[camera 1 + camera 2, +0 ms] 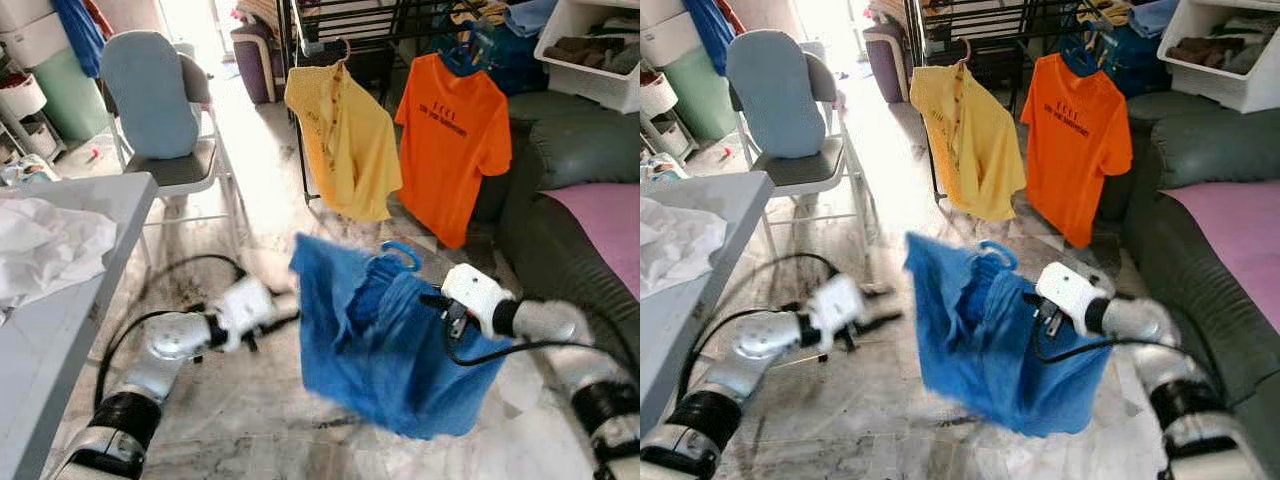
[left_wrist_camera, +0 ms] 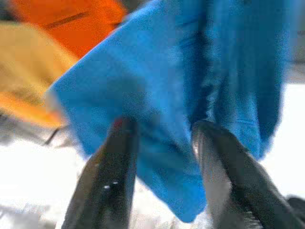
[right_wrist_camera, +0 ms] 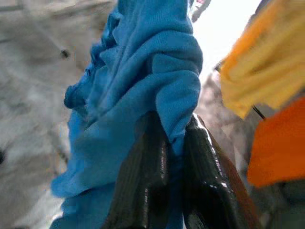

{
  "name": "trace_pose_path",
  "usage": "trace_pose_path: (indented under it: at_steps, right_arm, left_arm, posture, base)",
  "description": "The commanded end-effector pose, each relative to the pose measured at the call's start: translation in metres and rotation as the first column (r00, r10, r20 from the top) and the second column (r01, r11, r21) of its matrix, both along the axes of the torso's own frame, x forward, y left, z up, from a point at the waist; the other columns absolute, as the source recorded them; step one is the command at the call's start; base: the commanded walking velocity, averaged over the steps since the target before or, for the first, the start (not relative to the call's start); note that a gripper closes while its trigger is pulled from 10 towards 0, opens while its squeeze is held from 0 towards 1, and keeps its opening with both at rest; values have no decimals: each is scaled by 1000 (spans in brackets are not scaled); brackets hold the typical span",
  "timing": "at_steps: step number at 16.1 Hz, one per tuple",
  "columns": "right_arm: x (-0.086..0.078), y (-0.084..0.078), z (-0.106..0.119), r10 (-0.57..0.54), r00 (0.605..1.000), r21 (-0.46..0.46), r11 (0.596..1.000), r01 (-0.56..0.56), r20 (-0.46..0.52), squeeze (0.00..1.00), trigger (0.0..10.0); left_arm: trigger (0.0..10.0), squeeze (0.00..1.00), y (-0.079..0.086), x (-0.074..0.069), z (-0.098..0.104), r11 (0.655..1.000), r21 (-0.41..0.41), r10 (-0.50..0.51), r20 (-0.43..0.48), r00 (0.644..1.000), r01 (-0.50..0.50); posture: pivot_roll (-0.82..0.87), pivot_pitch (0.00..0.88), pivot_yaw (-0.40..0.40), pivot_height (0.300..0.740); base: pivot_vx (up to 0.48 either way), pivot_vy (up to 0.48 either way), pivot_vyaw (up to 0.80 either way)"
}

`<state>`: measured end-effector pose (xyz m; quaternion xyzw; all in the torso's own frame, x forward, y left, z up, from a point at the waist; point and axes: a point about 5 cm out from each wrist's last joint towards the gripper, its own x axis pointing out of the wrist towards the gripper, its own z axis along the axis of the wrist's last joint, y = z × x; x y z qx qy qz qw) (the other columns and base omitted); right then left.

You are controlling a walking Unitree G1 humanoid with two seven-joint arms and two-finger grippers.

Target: Hang hanger

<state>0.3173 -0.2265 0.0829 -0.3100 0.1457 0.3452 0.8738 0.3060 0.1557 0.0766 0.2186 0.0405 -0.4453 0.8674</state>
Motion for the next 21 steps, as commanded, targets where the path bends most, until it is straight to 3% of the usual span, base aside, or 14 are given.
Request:
trace_pose_path:
  at_steps: [1,3,4,6,8,9,10,12,13,14,17,18,19,21]
  right_arm:
    - [5,-1,9,-72,996,42,997,70,59,0,0]
    - [-1,-7,0,-338,940,263,911,316,38,0,0]
    - [-3,-8,-1,-375,927,283,893,351,34,0,0]
    - [-13,-8,-2,-460,883,316,855,412,92,0,0]
    - [-28,-1,-12,-554,833,393,769,504,17,0,0]
    - [-40,6,-23,-596,800,417,713,563,-62,0,5608]
    - [-44,11,-26,-599,796,416,704,575,-85,0,10000]
    - [-48,19,-21,-659,749,467,644,607,-64,0,10000]
    - [-48,19,-21,-677,734,463,633,620,-57,0,10000]
    - [-51,23,-16,-652,757,505,644,574,-29,0,10000]
    - [-65,18,-19,-702,705,513,572,640,-99,0,10000]
    - [-69,18,-22,-695,712,486,592,642,-94,0,10000]
    - [-77,20,-24,-699,706,505,571,647,-114,0,10000]
    - [-82,22,-29,-701,702,500,567,654,-123,0,10000]
  left_arm:
    - [10000,1000,7,0,-2,995,-37,89,-16,996,-90]
    - [10000,1000,18,-6,-7,920,-176,354,-7,935,-349]
    - [10000,1000,20,-8,-7,898,-203,398,0,917,-390]
    - [10000,1000,26,-12,-10,813,-278,524,-37,851,-512]
    - [10000,1000,28,-17,-13,773,-299,569,-62,820,-559]
    - [10000,1000,31,-20,-15,733,-301,623,-62,780,-609]
    - [10000,1000,32,-20,-15,713,-309,644,-64,762,-629]
    - [10000,1000,33,-23,-17,673,-336,671,-98,735,-659]
    - [10000,1000,34,-23,-17,658,-340,685,-101,722,-672]
    - [10000,1000,34,-26,-19,655,-337,686,-109,719,-676]
    - [10000,1000,46,-39,-24,610,-324,731,-123,671,-723]
    - [10000,1000,48,-43,-26,615,-315,727,-127,675,-722]
    - [10000,0,51,-50,-29,614,-308,732,-124,670,-727]
    - [10000,0,51,-54,-31,608,-309,730,-146,668,-732]
  posture:
    - [-156,0,58,740]
    - [-156,0,53,740]
    - [-156,0,50,740]
    - [-163,0,39,740]
    - [-159,0,31,740]
    - [-162,0,39,740]
    - [-166,0,43,740]
    - [-172,0,48,740]
    - [-176,0,49,740]
    - [-177,0,46,740]
    - [-165,0,45,740]
    - [-165,0,45,740]
    - [-163,0,42,740]
    - [-155,0,37,740]
  base:
    - [0,0,0]
    - [0,0,0]
    - [0,0,0]
    - [0,0,0]
    - [0,0,0]
    - [0,0,0]
    - [0,0,0]
    - [0,0,0]
    - [0,0,0]
    - [0,0,0]
    - [0,0,0]
    - [0,0,0]
    - [0,0,0]
    - [0,0,0]
